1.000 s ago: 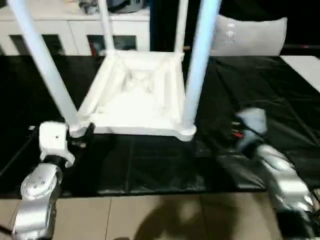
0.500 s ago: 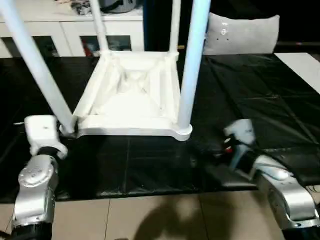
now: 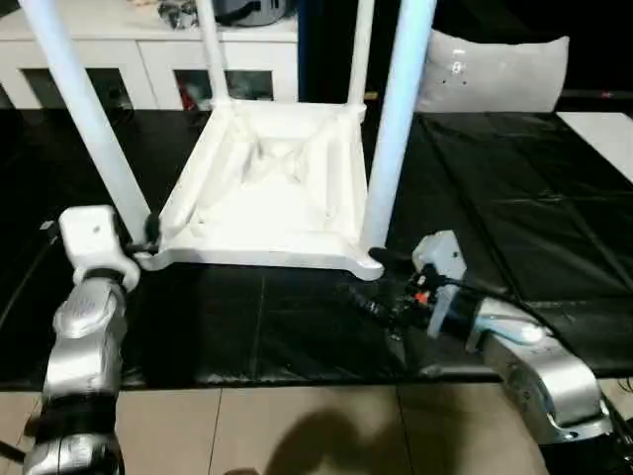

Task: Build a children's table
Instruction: Flip table

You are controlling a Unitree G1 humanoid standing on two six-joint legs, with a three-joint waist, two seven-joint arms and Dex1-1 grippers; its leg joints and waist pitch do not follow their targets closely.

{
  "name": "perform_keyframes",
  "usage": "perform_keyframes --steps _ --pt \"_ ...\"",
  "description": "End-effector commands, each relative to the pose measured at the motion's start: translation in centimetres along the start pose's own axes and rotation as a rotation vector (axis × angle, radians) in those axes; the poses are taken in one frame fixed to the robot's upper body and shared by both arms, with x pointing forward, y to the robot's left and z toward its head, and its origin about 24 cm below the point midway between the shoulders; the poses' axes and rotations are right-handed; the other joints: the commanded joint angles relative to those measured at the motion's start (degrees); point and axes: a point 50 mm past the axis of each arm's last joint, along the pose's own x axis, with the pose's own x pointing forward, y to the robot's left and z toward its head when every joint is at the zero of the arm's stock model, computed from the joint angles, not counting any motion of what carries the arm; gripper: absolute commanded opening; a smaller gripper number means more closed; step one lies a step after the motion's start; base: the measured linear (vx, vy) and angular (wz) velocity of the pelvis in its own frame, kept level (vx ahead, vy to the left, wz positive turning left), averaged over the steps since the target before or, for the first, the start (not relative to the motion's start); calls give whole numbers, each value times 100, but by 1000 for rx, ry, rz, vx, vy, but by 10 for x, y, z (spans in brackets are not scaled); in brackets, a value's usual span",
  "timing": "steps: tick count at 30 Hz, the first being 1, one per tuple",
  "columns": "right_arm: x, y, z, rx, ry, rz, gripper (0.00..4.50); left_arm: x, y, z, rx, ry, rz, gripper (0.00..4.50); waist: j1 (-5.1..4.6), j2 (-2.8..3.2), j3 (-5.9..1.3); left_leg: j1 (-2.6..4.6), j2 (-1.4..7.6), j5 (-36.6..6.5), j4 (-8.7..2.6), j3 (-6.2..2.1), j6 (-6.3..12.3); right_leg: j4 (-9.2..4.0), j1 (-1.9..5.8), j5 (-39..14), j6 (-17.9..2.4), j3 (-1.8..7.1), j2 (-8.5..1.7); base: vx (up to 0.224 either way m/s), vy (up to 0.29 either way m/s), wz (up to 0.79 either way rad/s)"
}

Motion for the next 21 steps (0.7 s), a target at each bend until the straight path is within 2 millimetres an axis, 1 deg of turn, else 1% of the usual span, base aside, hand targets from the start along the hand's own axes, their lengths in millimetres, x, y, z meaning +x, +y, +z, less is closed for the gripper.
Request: perform_keyframes --steps 1,2,3,4,6,7,8,10,11,12,13,14,15,16,19,20,21 --pt "2 0 2 -7 -2 5 450 3 1 2 12 7 -6 391 3 49 -365 -21 90 -1077 -419 -38 96 -290 321 -1180 -735 258 -285 0 0 0" --pt "3 1 2 -5 -4 8 450 7 2 2 10 10 1 385 3 54 -354 -18 73 -1159 -421 -30 105 -317 321 -1306 -711 254 -281 0 0 0" --pt "4 2 2 -1 -7 13 450 10 2 2 2 11 -1 385 7 56 -360 -10 81 -1179 -426 -40 91 -306 329 -1336 -705 254 -294 0 0 0" --pt "5 2 2 2 -9 16 450 11 2 2 -5 12 -2 359 10 56 -356 -14 83 -1193 -430 -43 93 -316 332 -1380 -696 255 -298 0 0 0" --pt "8 6 1 8 -8 34 450 14 -1 3 -6 6 -38 351 10 70 -347 -1 91 -1317 -448 -50 51 -344 327 -1584 -638 251 -306 0 0 0" --pt "9 6 0 10 -7 37 450 14 -2 3 -6 5 -47 351 16 92 -347 1 96 -1338 -451 -57 35 -344 325 -1603 -643 251 -313 0 0 0" --pt "9 7 -1 13 -7 41 450 14 -3 3 -7 5 -53 346 9 75 -348 -2 105 -1381 -456 -59 8 -343 331 -1607 -649 254 -321 0 0 0" --pt "9 7 -1 14 -7 42 450 14 -4 3 -8 3 -59 316 13 86 -352 -2 115 -1386 -454 -62 -13 -328 331 -1528 -686 260 -323 0 0 0" --pt "10 8 -3 16 -6 42 450 14 -5 2 -11 1 -69 308 14 76 -355 -7 112 -1349 -450 -59 -7 -318 336 -1436 -720 261 -322 0 0 0" --pt "11 8 -3 17 -6 41 450 14 -6 2 -11 2 -76 308 16 70 -353 -9 109 -1331 -449 -54 4 -317 336 -1420 -745 262 -325 0 0 0" --pt "11 8 -3 17 -6 41 450 14 -6 2 -11 2 -76 308 19 75 -352 -10 109 -1338 -450 -54 4 -315 334 -1432 -755 261 -326 0 0 0" --pt "12 9 -4 21 -6 42 450 14 -7 1 -12 2 -85 290 22 68 -360 -9 107 -1313 -443 -53 8 -311 339 -1404 -764 262 -325 0 0 0" --pt "12 10 -5 24 -6 44 450 14 -8 0 -13 1 -87 290 22 76 -355 -11 113 -1309 -450 -55 9 -307 338 -1382 -773 263 -325 0 0 0" --pt "13 11 -5 28 -7 48 450 14 -8 0 -13 0 -90 273 22 59 -355 -13 111 -1302 -448 -54 18 -310 338 -1372 -770 263 -322 0 0 0" --pt "14 13 -6 31 -7 54 450 15 -7 0 -18 -1 -89 253 32 67 -350 -3 115 -1326 -453 -52 12 -312 330 -1444 -742 266 -326 0 0 0" --pt "14 13 -7 31 -6 57 450 15 -7 0 -21 -2 -91 253 35 66 -348 -2 116 -1350 -456 -52 8 -318 328 -1474 -737 268 -328 0 0 0" --pt "15 14 -7 31 -6 60 450 15 -7 0 -27 -2 -98 241 40 69 -349 -5 116 -1362 -458 -55 -5 -317 333 -1506 -726 267 -332 0 0 0"
